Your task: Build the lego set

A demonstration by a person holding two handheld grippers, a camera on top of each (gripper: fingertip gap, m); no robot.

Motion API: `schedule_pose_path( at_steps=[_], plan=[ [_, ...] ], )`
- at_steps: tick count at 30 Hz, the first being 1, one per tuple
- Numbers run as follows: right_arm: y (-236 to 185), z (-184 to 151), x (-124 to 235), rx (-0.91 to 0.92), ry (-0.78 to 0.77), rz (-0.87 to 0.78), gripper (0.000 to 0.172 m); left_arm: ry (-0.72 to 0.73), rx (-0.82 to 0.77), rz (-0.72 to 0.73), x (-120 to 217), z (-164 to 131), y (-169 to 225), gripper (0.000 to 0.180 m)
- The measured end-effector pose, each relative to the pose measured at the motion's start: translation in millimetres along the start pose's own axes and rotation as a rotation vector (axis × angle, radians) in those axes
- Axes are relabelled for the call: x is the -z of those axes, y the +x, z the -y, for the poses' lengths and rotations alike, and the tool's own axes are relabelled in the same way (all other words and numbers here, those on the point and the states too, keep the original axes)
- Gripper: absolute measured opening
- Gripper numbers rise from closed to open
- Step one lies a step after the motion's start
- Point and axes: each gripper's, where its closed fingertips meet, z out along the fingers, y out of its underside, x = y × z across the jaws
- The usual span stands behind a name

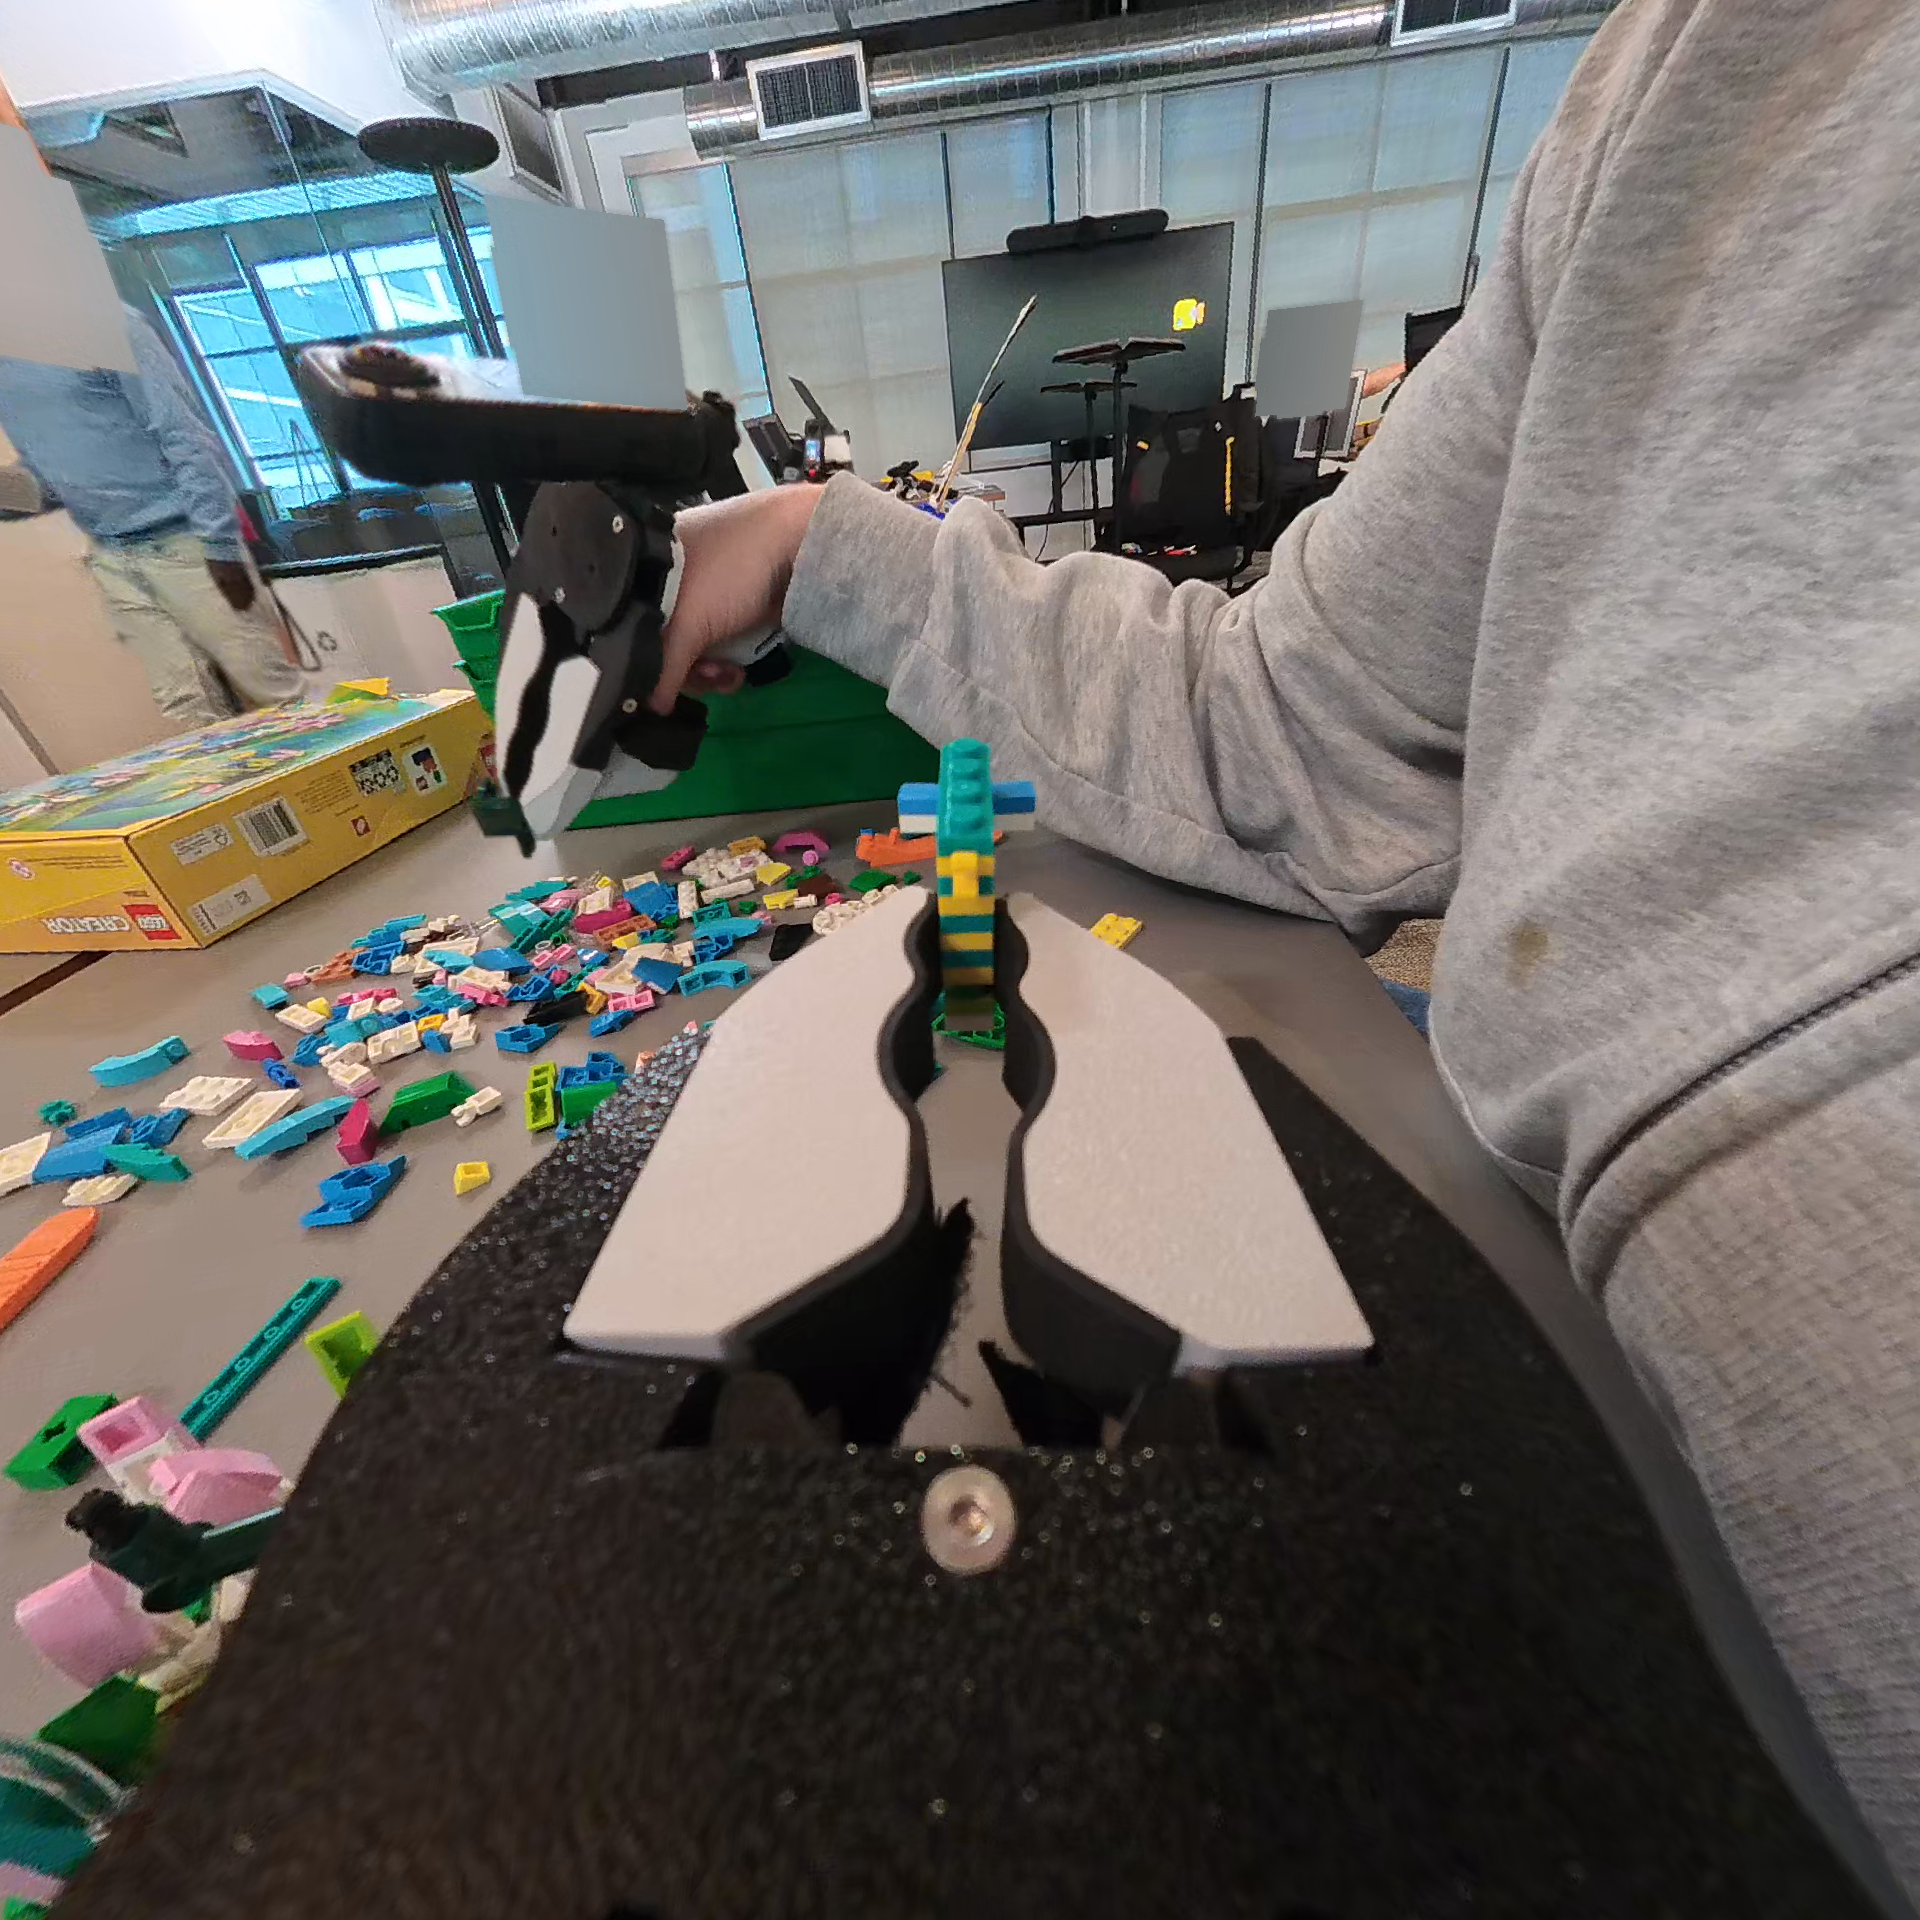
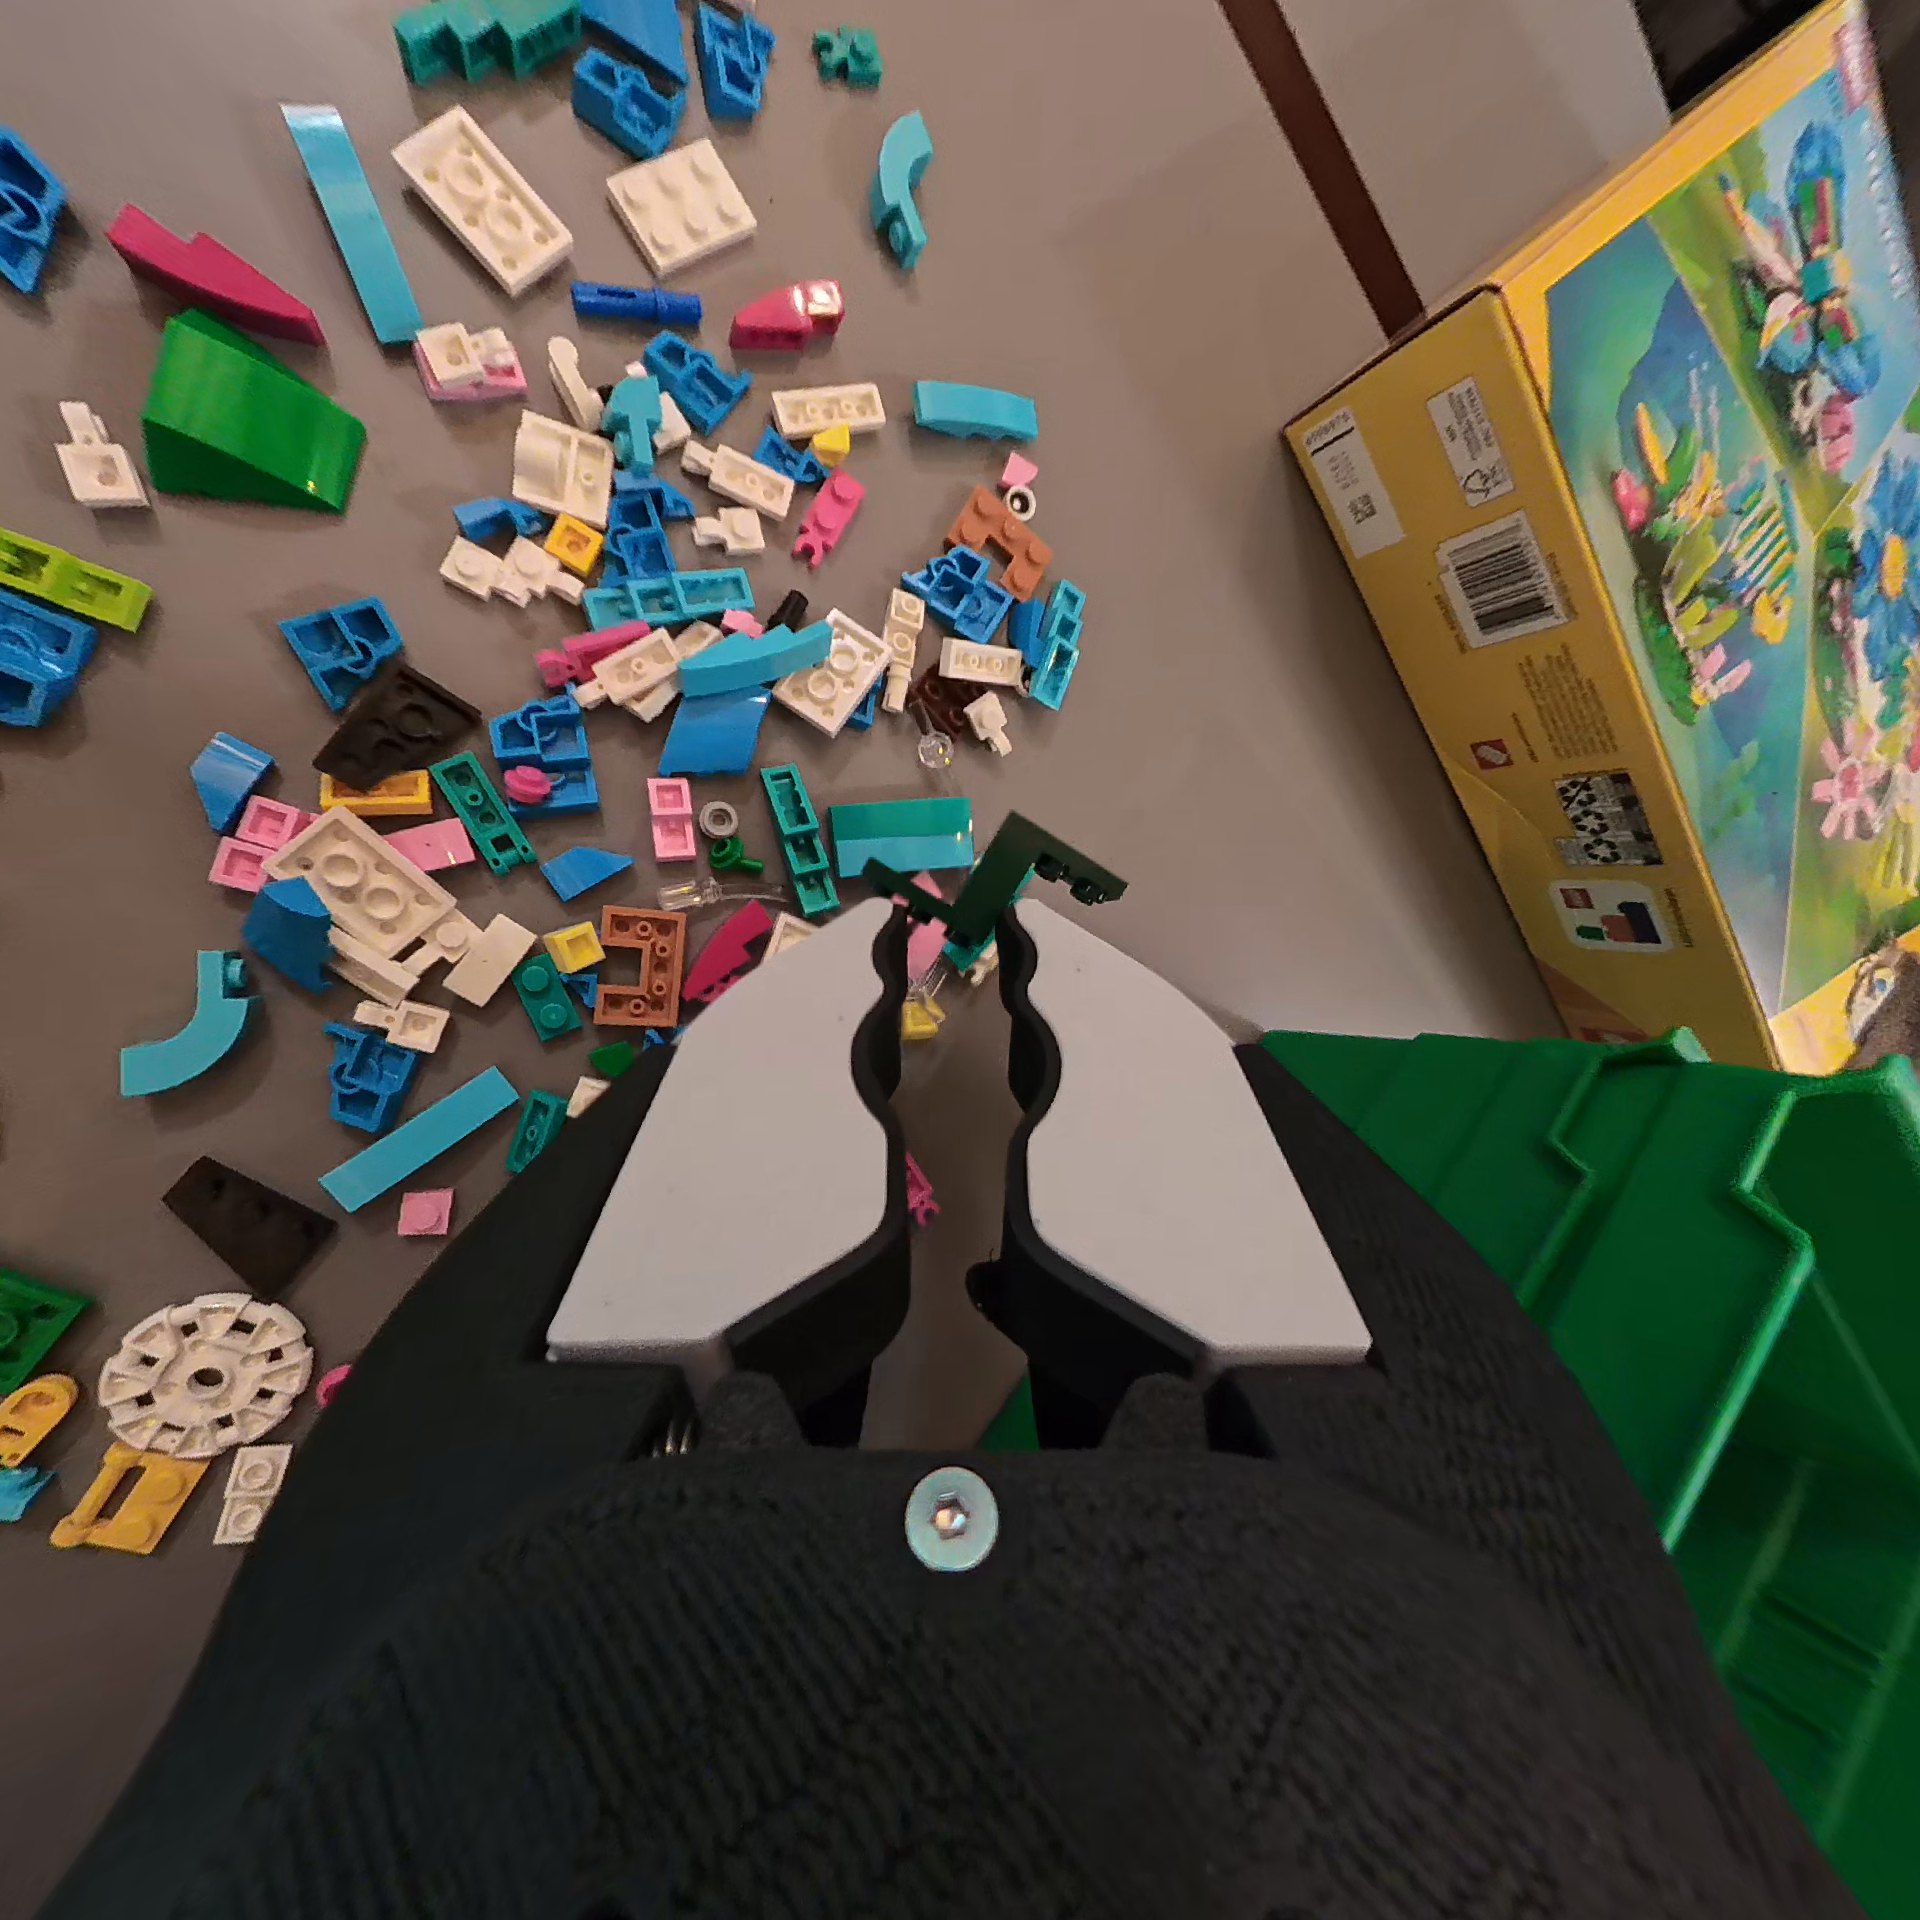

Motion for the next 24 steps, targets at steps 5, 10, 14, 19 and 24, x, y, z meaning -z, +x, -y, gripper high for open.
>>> schedule_pose_path(
  at_steps=[5, 10, 14, 19, 24],
  plan=[
    [-3, -10, -6, -0.023, -0.053, 0.024, 0.015, -0.002, -0.002, -0.002, 0, 0, 1, 0.008],
    [-2, -15, -10, -0.058, -0.082, 0.032, 0.016, -0.004, -0.005, -0.003, -1, 0, 2, 0.008],
    [-1, -24, -14, -0.077, -0.134, 0.024, 0.016, -0.004, -0.006, -0.004, -1, 0, 2, 0.008],
    [6, -34, -18, -0.076, -0.195, -0.021, 0.016, -0.003, -0.005, -0.003, -1, 0, 3, 0.008],
    [5, -32, -26, -0.104, -0.188, -0.016, 0.016, 0.006, -0.001, 0.004, 0, 1, 2, 0.008]
  ],
)
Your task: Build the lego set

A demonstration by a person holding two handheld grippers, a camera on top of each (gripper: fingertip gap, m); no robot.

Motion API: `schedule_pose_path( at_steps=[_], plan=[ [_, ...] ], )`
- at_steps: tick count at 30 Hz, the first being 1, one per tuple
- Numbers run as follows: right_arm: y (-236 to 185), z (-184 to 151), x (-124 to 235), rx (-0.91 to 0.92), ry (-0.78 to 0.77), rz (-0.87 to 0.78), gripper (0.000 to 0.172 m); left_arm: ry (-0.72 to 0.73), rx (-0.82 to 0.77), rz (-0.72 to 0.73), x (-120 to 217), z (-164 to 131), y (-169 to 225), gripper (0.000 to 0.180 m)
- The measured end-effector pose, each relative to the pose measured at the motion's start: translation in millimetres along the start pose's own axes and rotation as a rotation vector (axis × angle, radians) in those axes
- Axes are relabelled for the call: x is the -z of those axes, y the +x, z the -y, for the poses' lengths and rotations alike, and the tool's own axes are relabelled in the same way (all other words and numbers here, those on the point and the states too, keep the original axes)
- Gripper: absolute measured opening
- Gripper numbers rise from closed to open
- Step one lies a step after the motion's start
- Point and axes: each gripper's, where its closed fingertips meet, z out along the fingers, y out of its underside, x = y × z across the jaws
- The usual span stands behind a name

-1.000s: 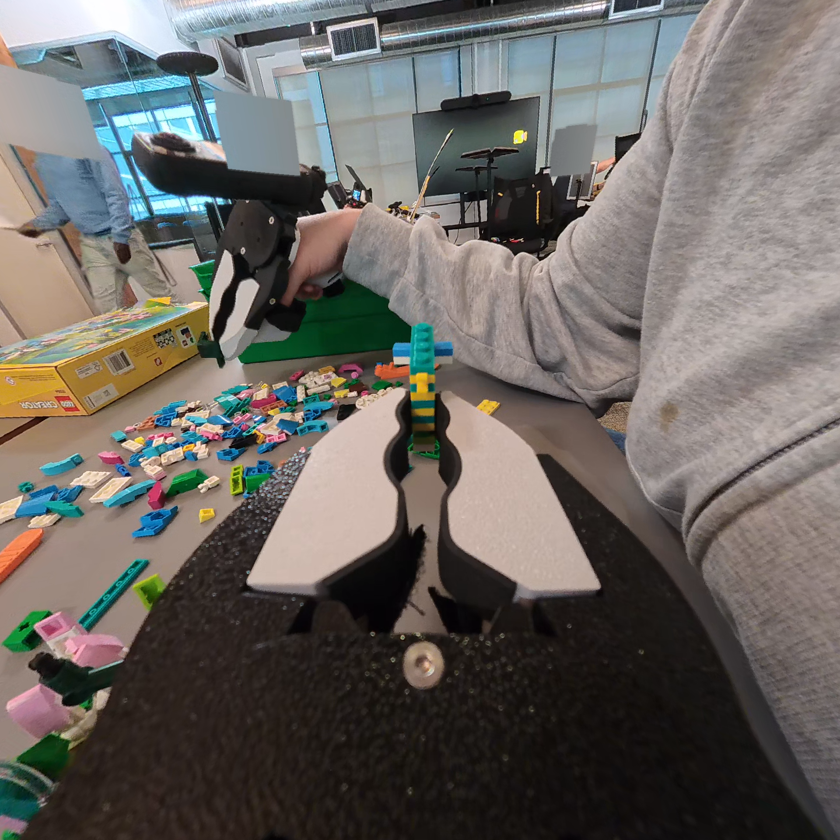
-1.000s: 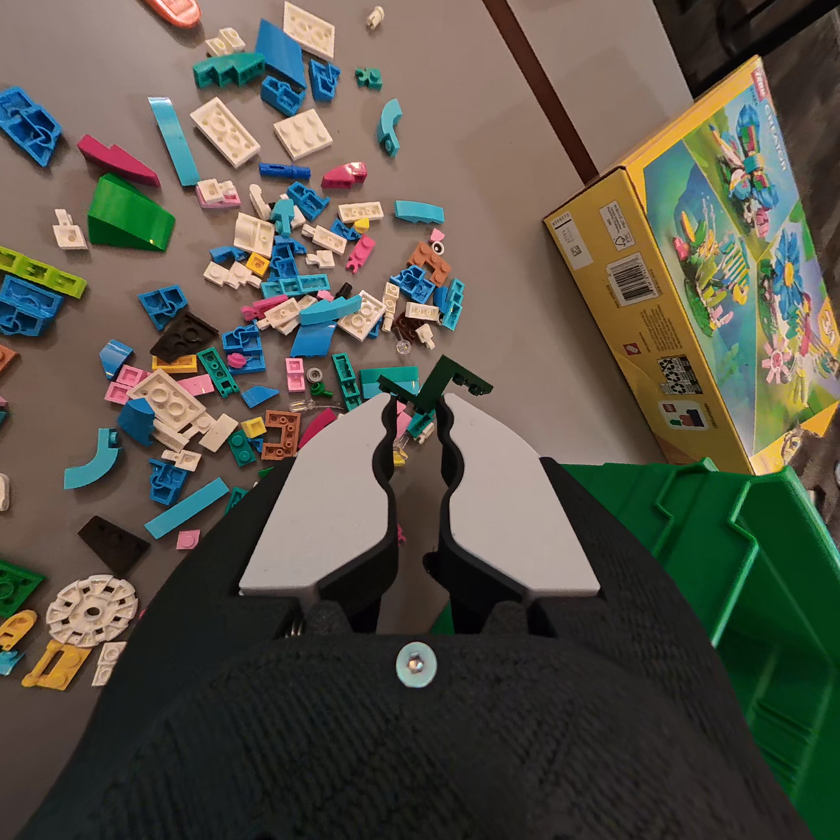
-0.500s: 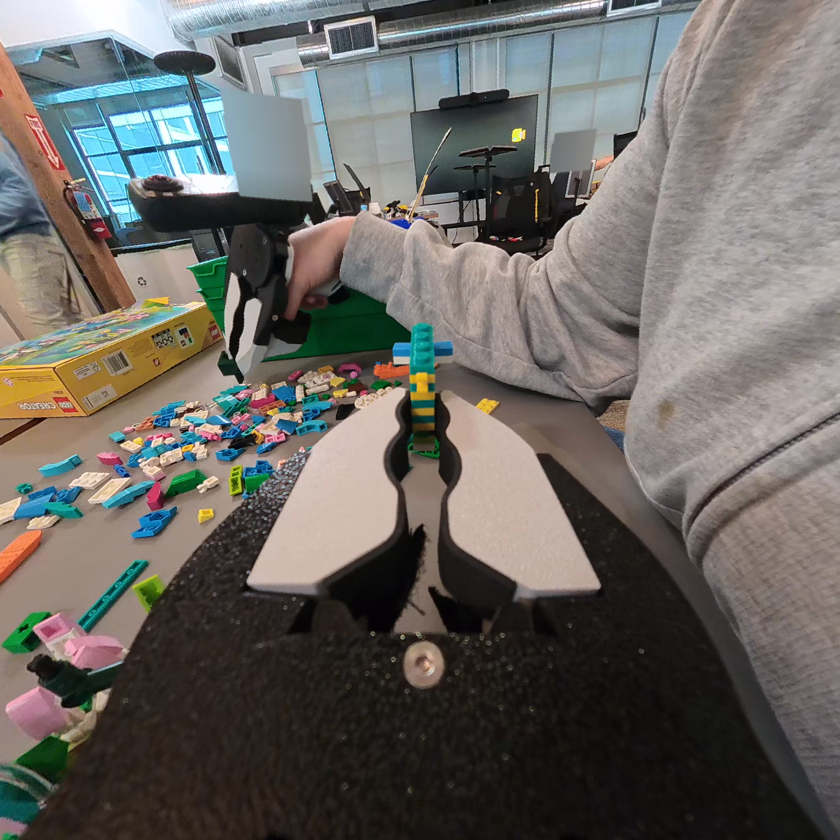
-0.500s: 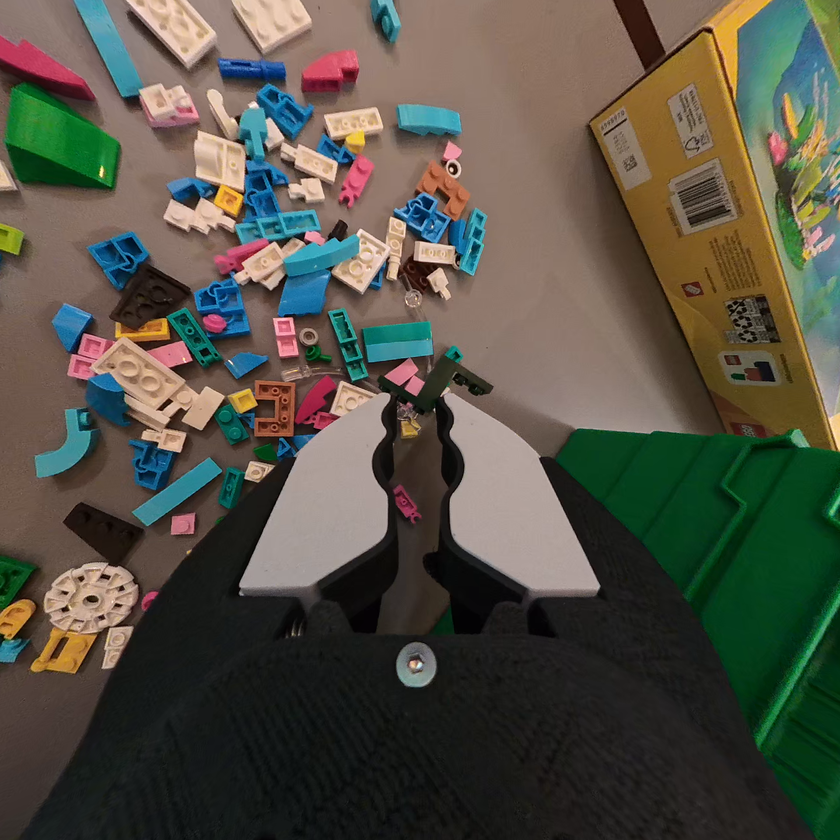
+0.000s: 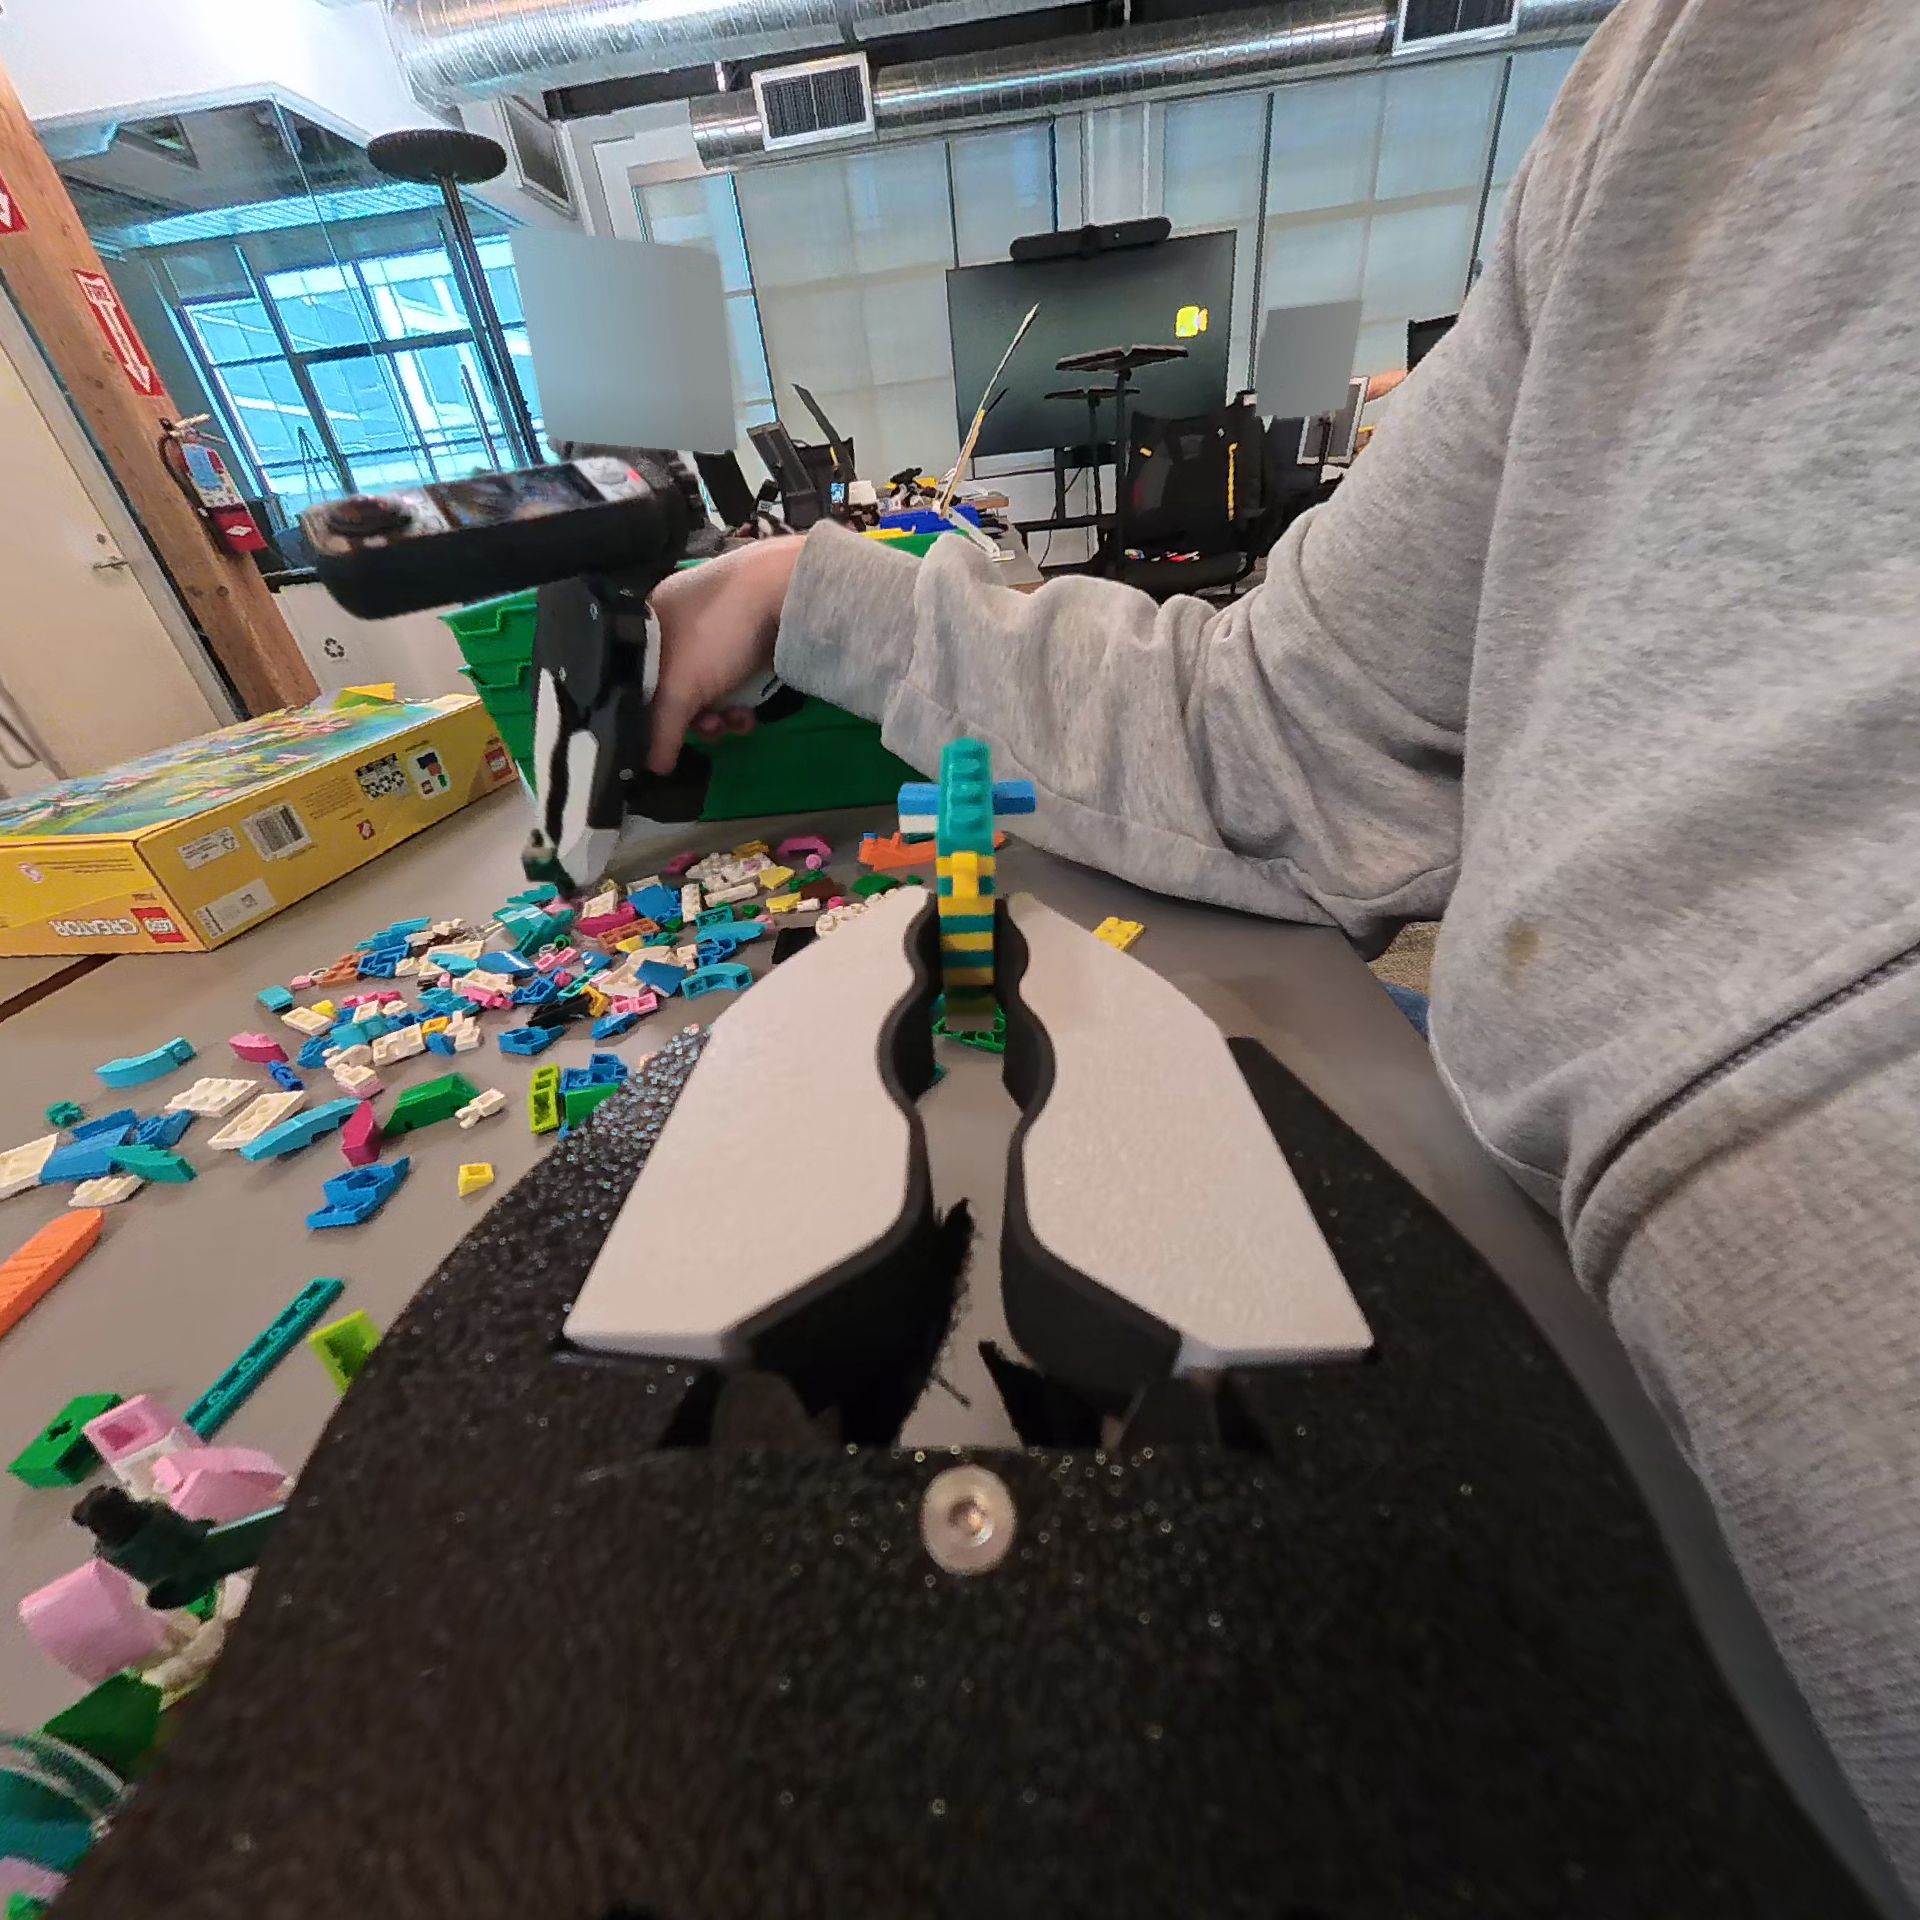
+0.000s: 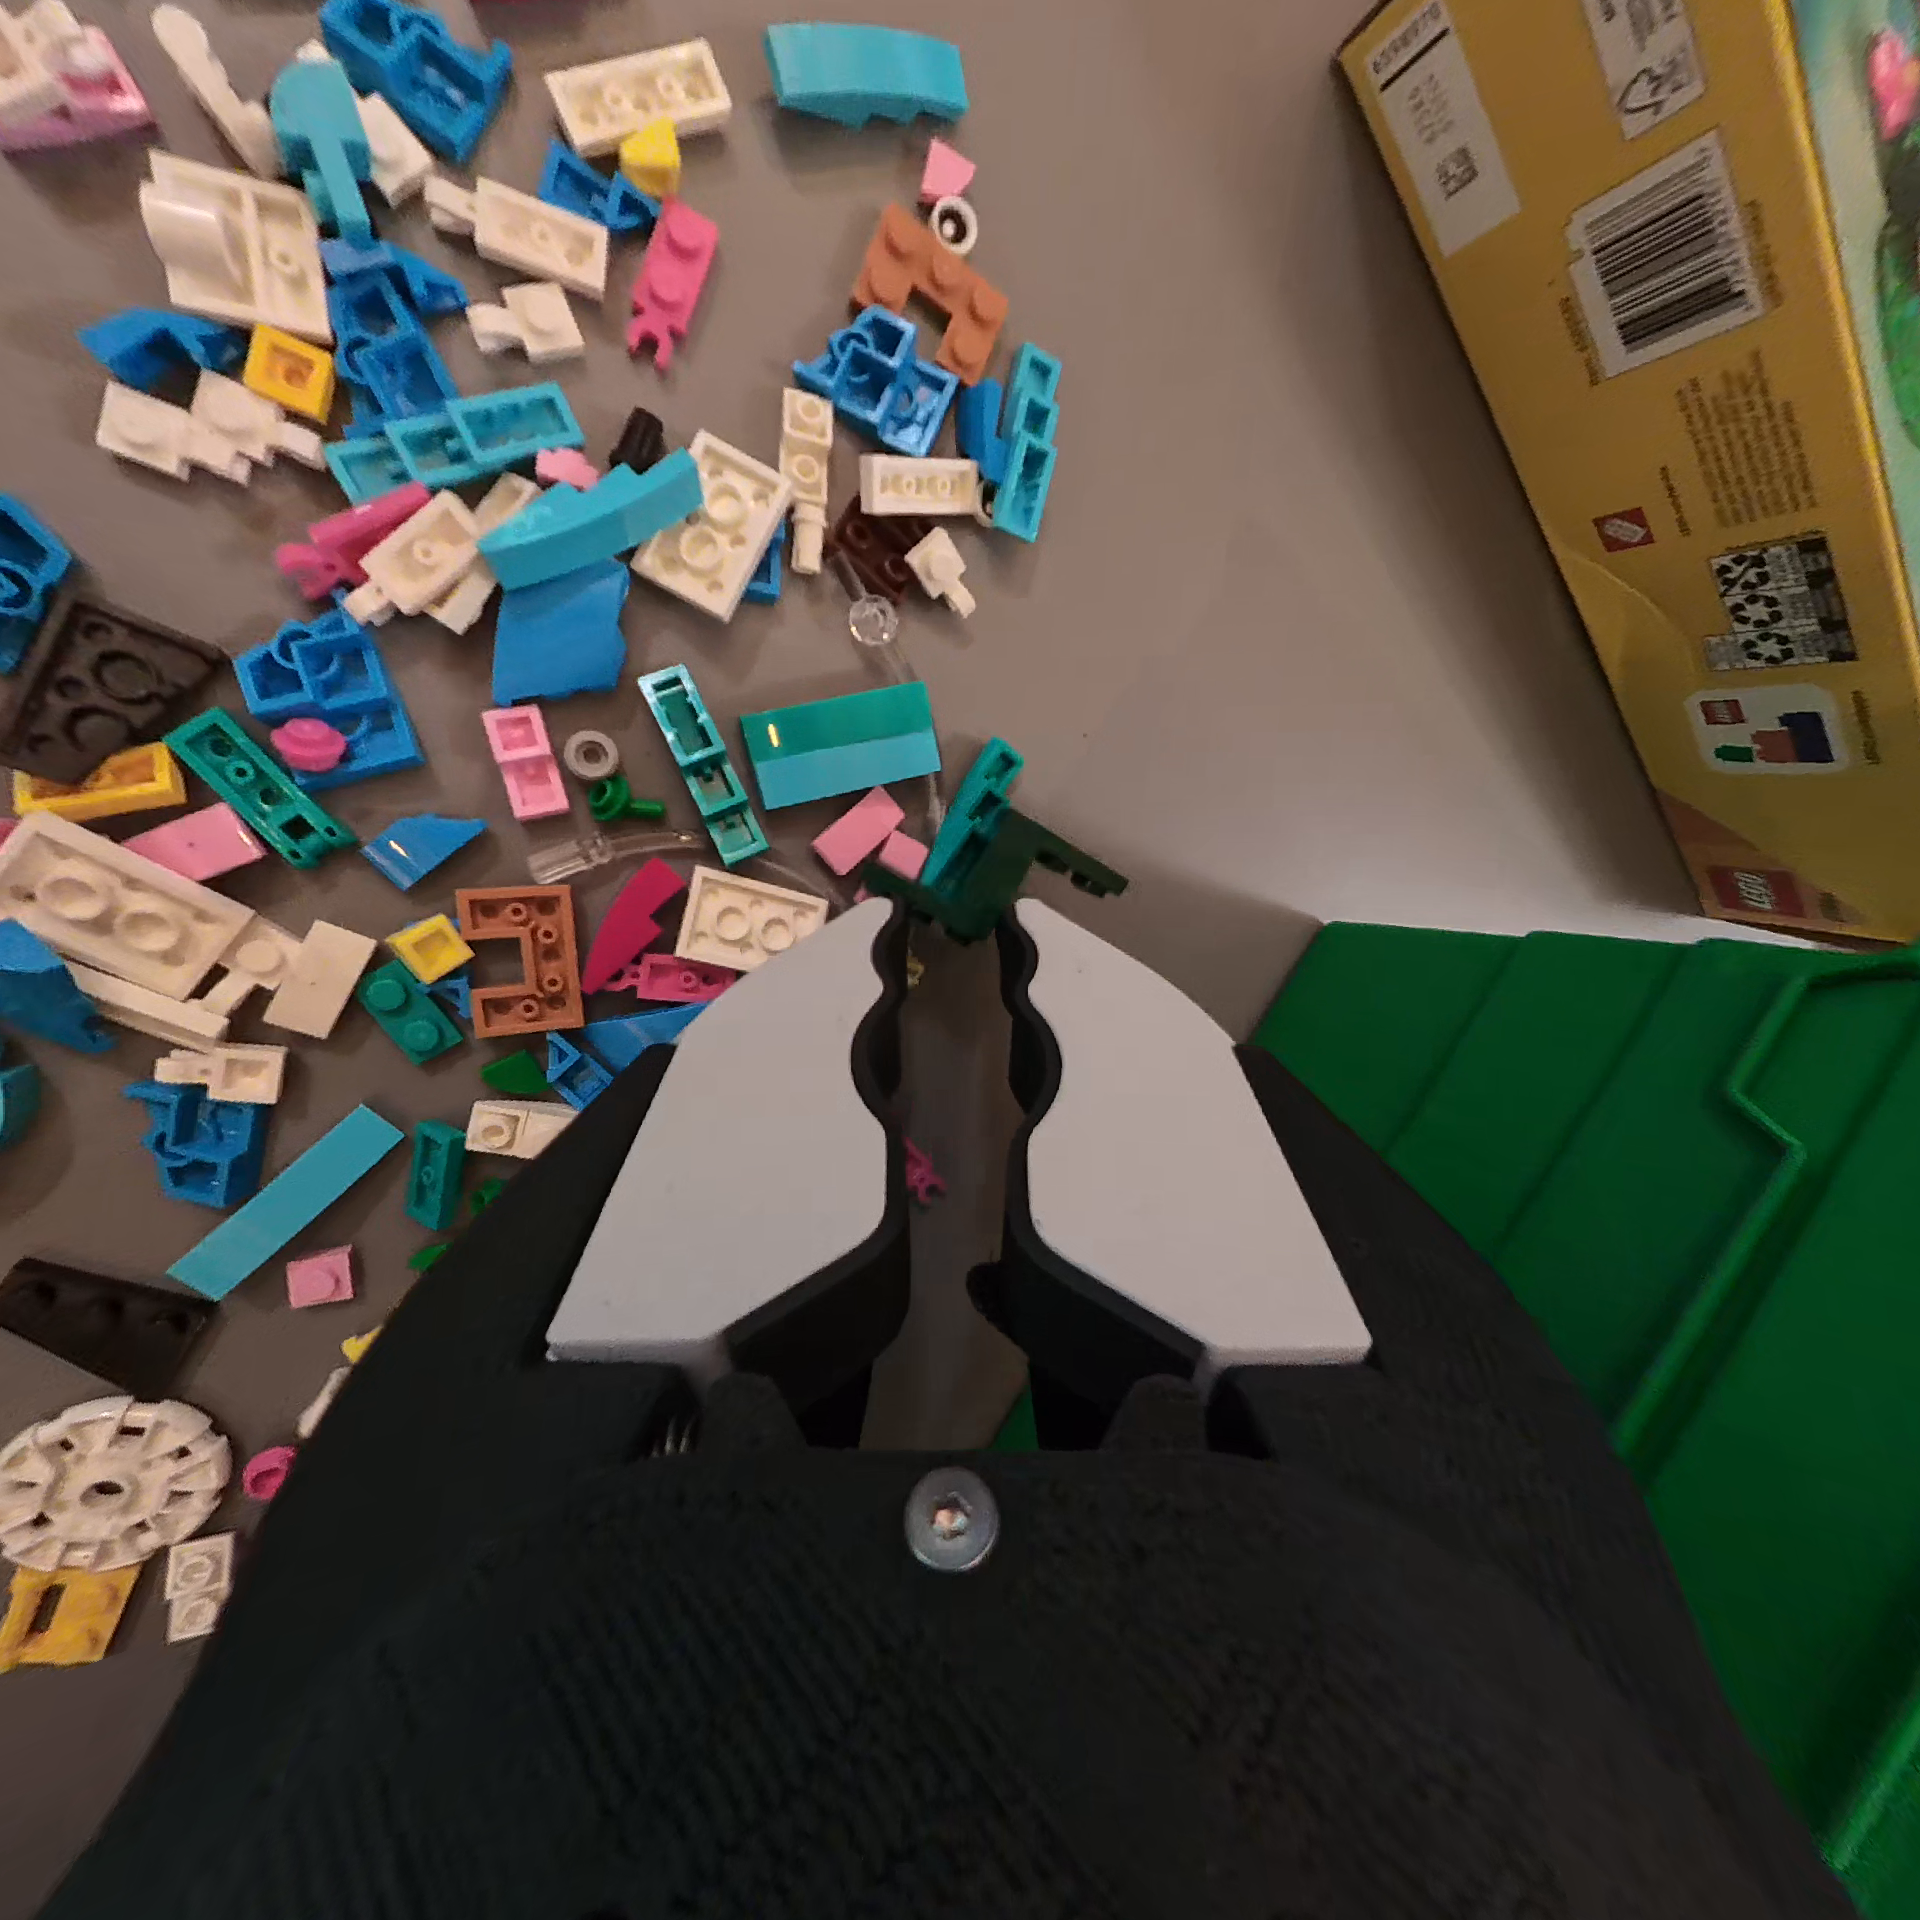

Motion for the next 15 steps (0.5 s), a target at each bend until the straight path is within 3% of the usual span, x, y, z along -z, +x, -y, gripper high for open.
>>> schedule_pose_path(
  at_steps=[7, 15],
  plan=[
    [0, 0, 2, -0.011, 0.009, 0.01, 0.018, -0.002, -0.001, -0.002, 0, 0, 0, 0.008],
    [2, 10, 30, -0.018, 0.091, 0.009, 0.023, -0.003, -0.003, -0.003, 0, 0, 0, 0.008]
  ],
)
